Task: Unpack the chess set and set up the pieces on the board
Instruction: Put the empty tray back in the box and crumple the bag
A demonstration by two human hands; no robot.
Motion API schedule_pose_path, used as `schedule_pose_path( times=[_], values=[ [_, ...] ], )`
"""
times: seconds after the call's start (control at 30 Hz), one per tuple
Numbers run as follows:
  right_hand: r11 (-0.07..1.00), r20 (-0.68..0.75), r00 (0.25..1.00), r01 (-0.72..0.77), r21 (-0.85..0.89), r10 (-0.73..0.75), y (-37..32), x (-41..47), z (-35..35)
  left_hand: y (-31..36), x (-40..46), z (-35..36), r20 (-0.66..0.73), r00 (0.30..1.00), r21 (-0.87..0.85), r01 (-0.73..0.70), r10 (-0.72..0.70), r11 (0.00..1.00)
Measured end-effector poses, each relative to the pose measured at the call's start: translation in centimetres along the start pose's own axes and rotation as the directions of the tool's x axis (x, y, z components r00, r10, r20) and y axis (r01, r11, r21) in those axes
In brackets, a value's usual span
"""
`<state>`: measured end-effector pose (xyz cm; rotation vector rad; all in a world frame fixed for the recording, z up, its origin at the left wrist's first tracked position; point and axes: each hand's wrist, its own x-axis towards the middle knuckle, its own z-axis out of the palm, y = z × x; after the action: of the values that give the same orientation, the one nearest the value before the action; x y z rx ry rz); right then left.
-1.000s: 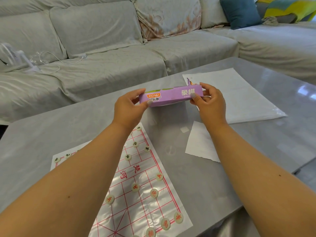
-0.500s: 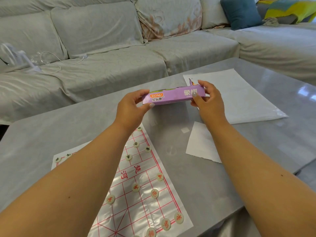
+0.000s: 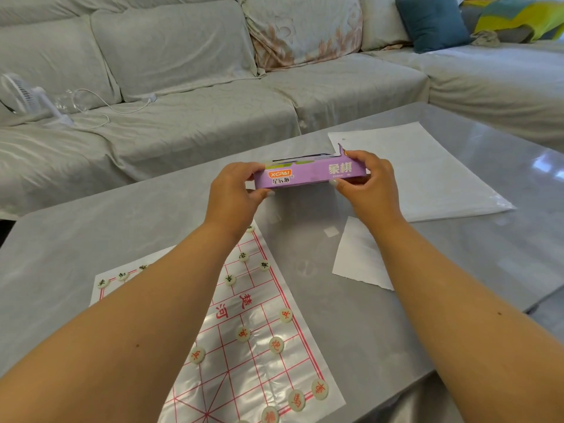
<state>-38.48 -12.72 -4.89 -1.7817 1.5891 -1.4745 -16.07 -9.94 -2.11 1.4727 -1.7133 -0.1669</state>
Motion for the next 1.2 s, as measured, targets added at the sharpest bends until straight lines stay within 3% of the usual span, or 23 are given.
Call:
schedule_pose_path(
  times=[0.17,0.27,0.37,0.6,0.77,0.93,1.0,1.07,1.1,1.2],
  values=[
    [0.975,0.011,0.993,-0.116,0.188,0.116,0.2,0.0,0.1,0.0,-0.1,0.4,0.005,0.980,-0.248,0.193,-0.198,0.949],
    [0.923,0.027,0.979,-0.198,0.329,0.201,-0.1,-0.1,-0.2,-0.2,0.3,0.2,0.118,0.932,-0.477,0.355,-0.341,0.804],
    [0.901,0.047,0.970,-0.238,0.362,0.238,-0.2,-0.2,-0.4,-0.4,0.6,0.0,0.237,0.888,-0.494,0.459,-0.394,0.738],
    [0.808,0.094,0.932,-0.352,0.472,0.351,0.3,-0.2,-0.7,-0.7,0.3,0.9,0.318,0.875,-0.504,0.483,-0.366,0.716],
    [0.838,0.138,0.937,-0.348,0.421,0.320,0.5,0.3,-0.9,-0.3,0.7,1.1,0.259,0.896,-0.496,0.443,-0.360,0.747],
    [0.889,-0.010,0.941,-0.315,0.331,0.337,0.1,0.8,-0.4,0.3,0.6,1.4,0.221,0.884,-0.573,0.460,-0.412,0.679],
    [0.726,-0.024,0.857,-0.422,0.543,0.515,-0.2,0.9,0.7,0.7,0.7,1.9,0.214,0.871,-0.622,0.470,-0.441,0.626],
    [0.461,0.099,0.745,-0.505,0.730,0.660,-1.1,0.6,2.5,1.2,0.5,2.6,0.211,0.872,-0.631,0.467,-0.441,0.620],
    [0.382,0.166,0.714,-0.538,0.751,0.680,-1.5,0.4,3.6,1.4,0.4,3.0,0.208,0.876,-0.628,0.461,-0.435,0.627],
    [0.299,0.244,0.673,-0.584,0.755,0.698,-2.8,0.1,6.5,1.9,0.0,3.8,0.248,0.871,-0.633,0.478,-0.425,0.609]
  ],
)
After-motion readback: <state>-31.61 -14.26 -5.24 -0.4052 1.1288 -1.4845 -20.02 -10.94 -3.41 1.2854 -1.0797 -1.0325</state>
